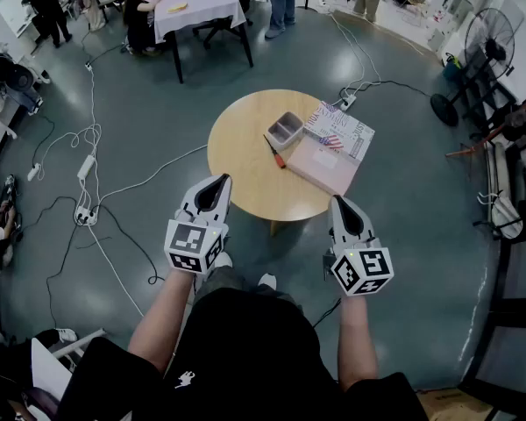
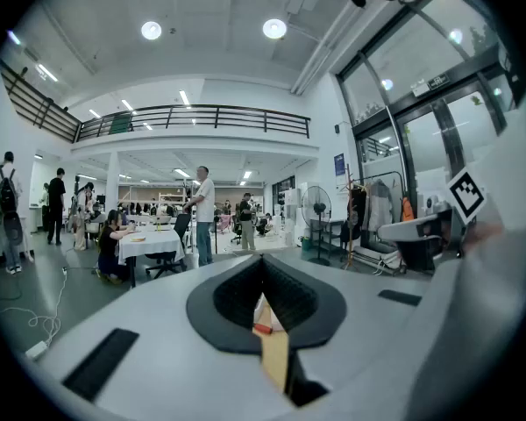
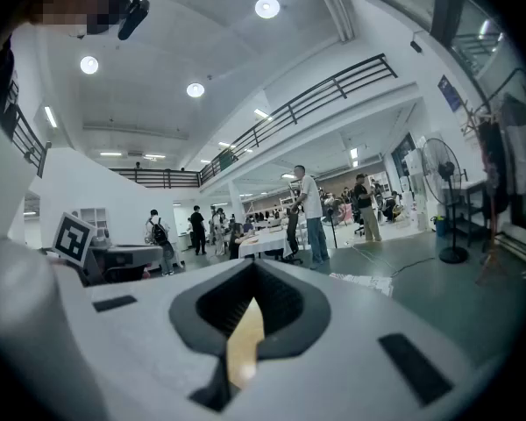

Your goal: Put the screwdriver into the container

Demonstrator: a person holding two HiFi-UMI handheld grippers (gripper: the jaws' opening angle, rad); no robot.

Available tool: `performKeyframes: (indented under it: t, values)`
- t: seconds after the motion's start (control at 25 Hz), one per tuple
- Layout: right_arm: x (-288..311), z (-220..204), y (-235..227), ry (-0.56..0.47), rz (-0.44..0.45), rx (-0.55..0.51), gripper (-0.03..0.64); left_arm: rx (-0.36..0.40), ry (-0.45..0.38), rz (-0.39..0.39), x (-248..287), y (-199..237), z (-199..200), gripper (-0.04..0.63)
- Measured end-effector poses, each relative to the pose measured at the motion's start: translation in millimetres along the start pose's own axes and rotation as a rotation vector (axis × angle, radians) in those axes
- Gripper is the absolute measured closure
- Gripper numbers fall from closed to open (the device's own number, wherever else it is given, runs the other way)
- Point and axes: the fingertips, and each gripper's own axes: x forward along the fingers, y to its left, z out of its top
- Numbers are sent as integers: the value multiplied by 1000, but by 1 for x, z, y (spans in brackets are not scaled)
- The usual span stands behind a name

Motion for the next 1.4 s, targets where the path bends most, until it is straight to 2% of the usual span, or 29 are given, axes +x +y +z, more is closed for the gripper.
performKeyframes:
  t: [0.2,0.44,0.6,1.12,1.4]
  values:
    - [-4,2,2,2,15,-1,615,-1,1,0,-1,-5,2,592]
    - [-7,7,1,-26,37,31,614,-18,16,-43,3,-17,1,592]
    - [-9,4,-4,-16,29,35,614,9,12,-53,7,-23,1,592]
    - [-10,-2,-8,-5,42,39,614,16,13,13,5,-18,-2,592]
    - [-5,-8,-5,5,60,43,614,36,32,5,6,-23,-7,544]
